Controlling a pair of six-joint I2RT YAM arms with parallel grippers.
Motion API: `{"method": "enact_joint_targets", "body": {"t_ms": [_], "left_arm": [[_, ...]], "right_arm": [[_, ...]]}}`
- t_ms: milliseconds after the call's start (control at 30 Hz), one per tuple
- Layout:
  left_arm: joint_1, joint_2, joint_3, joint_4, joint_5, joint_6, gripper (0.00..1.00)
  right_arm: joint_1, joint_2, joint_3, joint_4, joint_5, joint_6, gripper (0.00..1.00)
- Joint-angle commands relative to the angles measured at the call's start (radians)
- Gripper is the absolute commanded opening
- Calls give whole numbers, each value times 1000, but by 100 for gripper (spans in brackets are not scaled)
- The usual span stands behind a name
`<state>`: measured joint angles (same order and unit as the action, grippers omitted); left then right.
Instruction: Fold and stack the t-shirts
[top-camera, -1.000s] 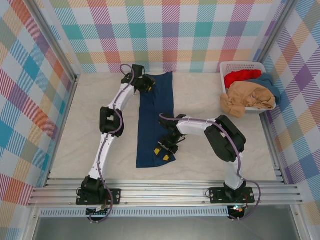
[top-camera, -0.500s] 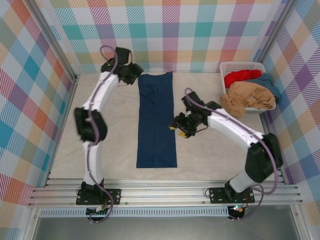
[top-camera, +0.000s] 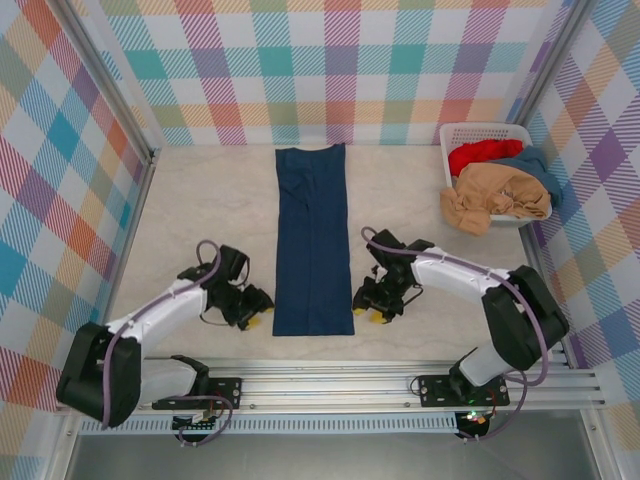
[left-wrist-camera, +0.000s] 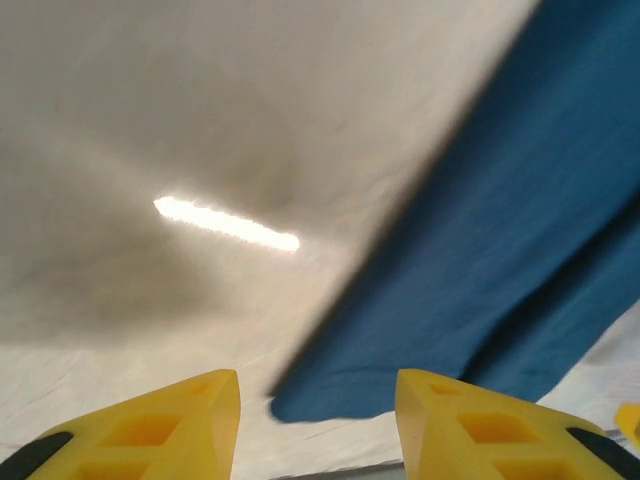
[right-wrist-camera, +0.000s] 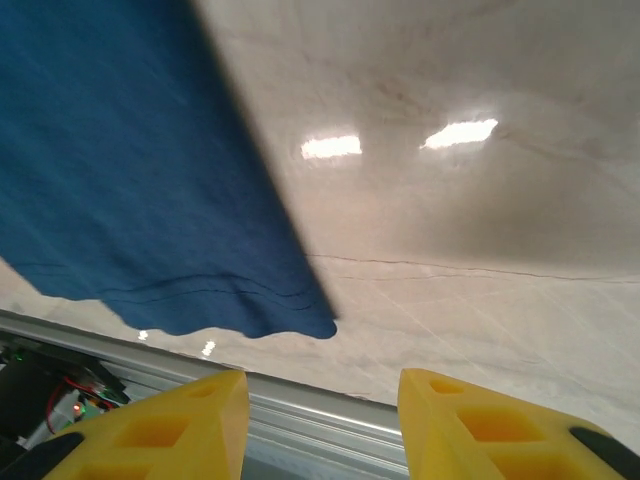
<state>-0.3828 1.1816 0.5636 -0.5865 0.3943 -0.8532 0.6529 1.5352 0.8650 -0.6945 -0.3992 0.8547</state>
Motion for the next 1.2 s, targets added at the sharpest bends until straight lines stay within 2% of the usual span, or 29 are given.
{"method": "enact_joint_targets", "body": {"t_ms": [0, 167, 433, 633, 767, 1033, 1167], "left_arm": [[-35, -63, -23, 119, 21, -7, 47], [-99, -60, -45, 161, 9, -19, 48], [-218, 69, -15, 163, -64, -11, 46], [-231, 62, 5, 80, -137, 10, 40], [-235, 47, -10, 89, -108, 4, 32], [-243, 48, -17, 161, -91, -46, 22], [-251, 65, 11, 154, -87, -39, 13]], "right_arm": [[37, 41, -4, 88, -50, 45, 43], [71, 92, -14, 106, -37, 86, 42], [93, 144, -50, 161, -19, 106, 39], [128, 151, -47, 183, 6, 154, 34], [131, 161, -54, 206, 19, 178, 29], [140, 195, 16, 211, -2, 191, 25], [143, 202, 49, 190, -1, 196, 13]]}}
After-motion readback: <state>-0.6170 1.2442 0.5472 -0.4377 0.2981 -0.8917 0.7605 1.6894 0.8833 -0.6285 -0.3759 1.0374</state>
